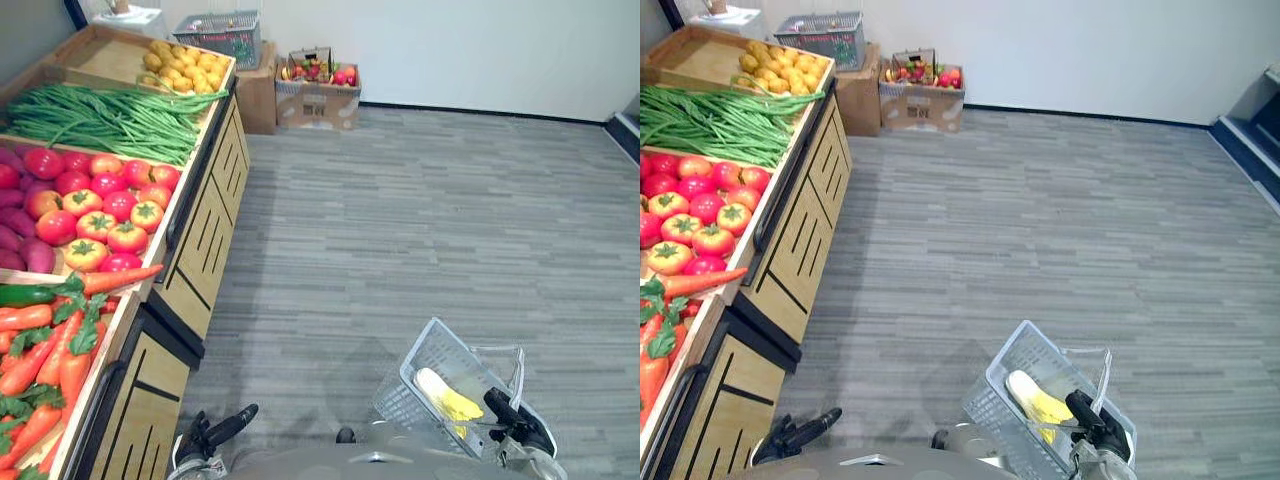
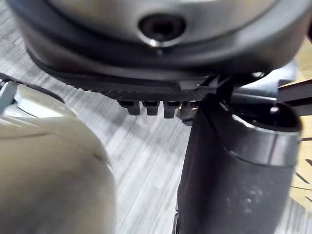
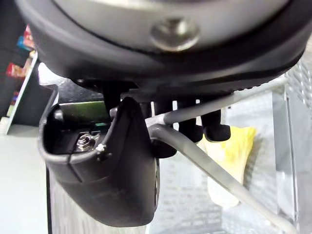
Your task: Pick vegetable in the basket
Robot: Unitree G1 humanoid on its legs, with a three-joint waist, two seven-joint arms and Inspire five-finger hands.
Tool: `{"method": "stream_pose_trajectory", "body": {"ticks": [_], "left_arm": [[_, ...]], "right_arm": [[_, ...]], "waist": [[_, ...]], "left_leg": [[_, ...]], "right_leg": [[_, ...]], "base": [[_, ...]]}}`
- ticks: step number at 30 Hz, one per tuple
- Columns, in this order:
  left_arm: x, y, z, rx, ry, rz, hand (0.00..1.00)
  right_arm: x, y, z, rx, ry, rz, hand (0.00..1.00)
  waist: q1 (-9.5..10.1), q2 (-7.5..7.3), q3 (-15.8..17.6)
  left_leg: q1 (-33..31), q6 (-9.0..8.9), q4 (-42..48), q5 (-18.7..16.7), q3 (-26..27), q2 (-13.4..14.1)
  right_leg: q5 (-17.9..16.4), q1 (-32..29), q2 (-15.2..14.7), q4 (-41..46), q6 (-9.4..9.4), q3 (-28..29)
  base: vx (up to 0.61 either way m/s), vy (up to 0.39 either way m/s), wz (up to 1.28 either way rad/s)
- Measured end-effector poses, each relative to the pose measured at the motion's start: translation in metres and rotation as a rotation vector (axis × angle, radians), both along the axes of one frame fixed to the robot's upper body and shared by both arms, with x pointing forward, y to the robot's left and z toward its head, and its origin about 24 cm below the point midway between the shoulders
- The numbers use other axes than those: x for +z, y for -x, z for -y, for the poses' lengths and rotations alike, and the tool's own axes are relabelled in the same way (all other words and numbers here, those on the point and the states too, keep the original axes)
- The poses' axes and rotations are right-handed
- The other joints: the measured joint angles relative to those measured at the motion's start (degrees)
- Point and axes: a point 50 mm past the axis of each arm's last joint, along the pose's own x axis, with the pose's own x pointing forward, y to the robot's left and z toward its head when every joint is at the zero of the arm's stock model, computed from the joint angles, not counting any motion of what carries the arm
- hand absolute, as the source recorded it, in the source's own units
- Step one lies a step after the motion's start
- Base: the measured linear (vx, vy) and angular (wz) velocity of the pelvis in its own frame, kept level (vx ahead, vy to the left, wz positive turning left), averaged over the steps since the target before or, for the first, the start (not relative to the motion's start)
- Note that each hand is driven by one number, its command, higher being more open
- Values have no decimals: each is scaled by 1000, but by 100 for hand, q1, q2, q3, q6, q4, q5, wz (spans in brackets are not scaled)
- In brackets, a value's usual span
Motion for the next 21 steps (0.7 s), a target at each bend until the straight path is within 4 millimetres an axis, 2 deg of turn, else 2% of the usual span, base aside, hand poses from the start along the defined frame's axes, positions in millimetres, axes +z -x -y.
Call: {"method": "stream_pose_trajectory", "body": {"ticks": [1, 2, 3, 5, 6, 7, 8, 9, 10, 14, 18, 21], "left_arm": [[0, 2, 0, 0, 0, -5, 100], [-2, 7, 3, 3, 10, -17, 100], [-2, 7, 4, -3, 20, -14, 100], [-1, 5, 4, -5, 21, -6, 100], [-1, 5, 4, -6, 21, -5, 100], [-1, 4, 4, -9, 21, -4, 100], [-1, 0, 7, -23, 25, 3, 100], [-2, 2, 9, -25, 30, -6, 100], [-2, 6, 6, -25, 23, -21, 100], [-1, 1, 2, -26, 5, -12, 100], [-1, 1, 1, -27, 5, -12, 100], [-1, 1, 0, -27, 3, -13, 100]], "right_arm": [[0, 2, 1, -2, 2, -6, 0], [1, 5, 4, -9, 12, -13, 0], [2, 5, 6, -18, 21, -15, 0], [3, 3, 7, -28, 24, -6, 0], [3, 1, 8, -30, 26, -1, 0], [4, -2, 9, -34, 30, 6, 0], [6, -3, 11, -38, 39, 14, 0], [5, -3, 11, -45, 37, 8, 0], [1, 5, 5, -51, 16, -12, 0], [0, 5, 4, -43, 12, -14, 0], [-1, 3, 1, -15, -6, -19, 0], [-1, -5, -2, 7, -8, -8, 0]], "waist": [[21, -53, 1], [25, -50, -12], [5, -32, -16], [17, -45, -9], [15, -48, -6], [16, -43, -6], [13, 50, -4], [61, 52, 8], [73, -60, -140], [80, -86, -126], [146, -108, -134], [155, -56, -175]], "left_leg": [[-118, 13, 342, 58, 70, 74], [-277, 11, 677, -215, 288, 169], [-415, 28, 679, -547, 503, 188], [-652, 62, 253, -892, 785, 59], [-730, 70, 14, -930, 850, -14], [-853, 79, -685, -889, 947, -184], [-932, 94, -1603, -361, 973, -288], [-884, 85, -1607, -157, 983, -342], [-801, 170, -1899, -124, 1090, -673], [-810, 348, -1917, -141, 1159, -945], [-585, 382, -2139, -153, 1296, -1067], [-477, 395, -2349, -107, 1433, -1075]], "right_leg": [[10, 128, -31, -105, -19, 1], [26, 334, -53, -222, -44, 24], [27, 498, -104, -305, -44, 50], [31, 642, -295, -343, -34, 122], [31, 665, -367, -344, -27, 140], [6, 663, -517, -342, 99, 174], [-136, 659, -583, -332, 342, 188], [-186, 662, -615, -278, 432, 268], [-179, 661, -866, -370, 482, 381], [-63, 728, -1115, -576, 662, 442], [10, 792, -1219, -691, 740, 636], [144, 775, -1218, -827, 768, 764]], "base": [[261, -52, -4], [213, -1, -1], [212, 28, -2], [150, 110, -4], [112, 178, -11], [72, 204, -11], [59, 223, -20], [99, 284, -16], [108, 233, -11], [121, 188, 2], [82, 98, -13], [45, 43, -22]]}}
